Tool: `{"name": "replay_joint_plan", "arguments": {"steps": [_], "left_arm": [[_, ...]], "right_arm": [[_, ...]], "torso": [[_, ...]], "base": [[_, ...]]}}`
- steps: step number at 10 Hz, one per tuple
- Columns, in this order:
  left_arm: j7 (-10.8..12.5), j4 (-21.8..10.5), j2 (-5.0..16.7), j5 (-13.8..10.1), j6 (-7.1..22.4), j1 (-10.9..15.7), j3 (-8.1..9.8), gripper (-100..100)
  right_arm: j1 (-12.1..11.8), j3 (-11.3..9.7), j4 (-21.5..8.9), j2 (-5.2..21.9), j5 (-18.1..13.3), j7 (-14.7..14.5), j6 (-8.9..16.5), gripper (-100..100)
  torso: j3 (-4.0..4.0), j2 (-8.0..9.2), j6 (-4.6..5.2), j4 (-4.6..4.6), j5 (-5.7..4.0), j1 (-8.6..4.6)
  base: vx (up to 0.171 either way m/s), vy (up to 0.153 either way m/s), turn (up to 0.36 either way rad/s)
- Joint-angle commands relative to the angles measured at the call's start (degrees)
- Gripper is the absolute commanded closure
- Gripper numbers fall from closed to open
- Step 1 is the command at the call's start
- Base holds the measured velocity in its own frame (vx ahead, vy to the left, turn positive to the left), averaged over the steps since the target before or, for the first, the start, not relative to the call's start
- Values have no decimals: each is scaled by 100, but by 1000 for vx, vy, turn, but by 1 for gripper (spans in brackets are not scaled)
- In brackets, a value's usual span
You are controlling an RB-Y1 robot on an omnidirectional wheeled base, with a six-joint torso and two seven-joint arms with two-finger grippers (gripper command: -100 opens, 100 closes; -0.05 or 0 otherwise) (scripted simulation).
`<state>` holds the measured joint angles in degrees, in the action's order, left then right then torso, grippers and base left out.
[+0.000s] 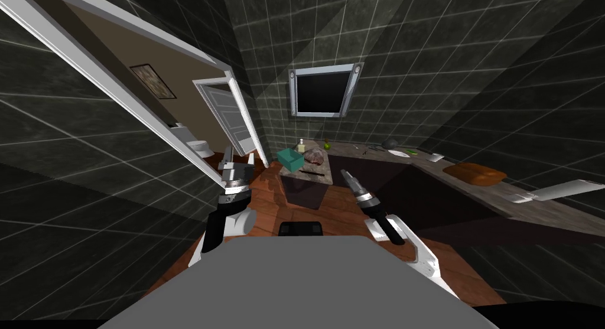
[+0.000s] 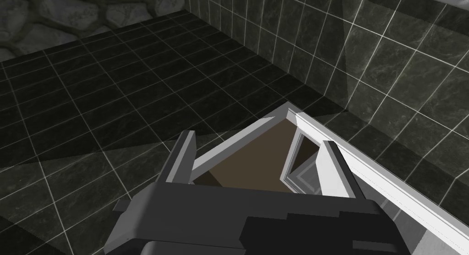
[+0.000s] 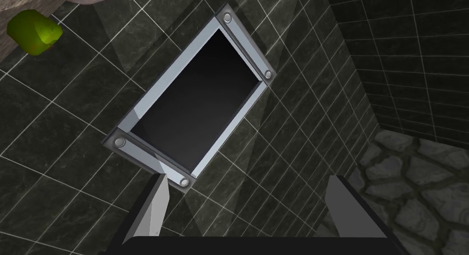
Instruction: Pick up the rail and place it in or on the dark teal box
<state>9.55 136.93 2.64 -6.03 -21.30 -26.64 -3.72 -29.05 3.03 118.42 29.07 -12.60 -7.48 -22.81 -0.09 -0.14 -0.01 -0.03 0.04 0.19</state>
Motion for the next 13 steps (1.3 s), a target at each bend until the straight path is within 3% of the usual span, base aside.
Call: {"name": "replay_joint_plan", "arguments": {"steps": [1, 13], "left_arm": [[0, 0, 0, 0, 0, 0, 0, 0], [0, 0, 0, 0, 0, 0, 0, 0]], "right_arm": [[16, -29, -86, 241, -79, -9, -14, -100], [22, -462, -803, 2342, -913, 15, -105, -100]], "torso": [[0, 0, 0, 0, 0, 0], [-4, -7, -1, -2, 0, -1]], "base": [[36, 39, 37], [48, 41, 90]]}}
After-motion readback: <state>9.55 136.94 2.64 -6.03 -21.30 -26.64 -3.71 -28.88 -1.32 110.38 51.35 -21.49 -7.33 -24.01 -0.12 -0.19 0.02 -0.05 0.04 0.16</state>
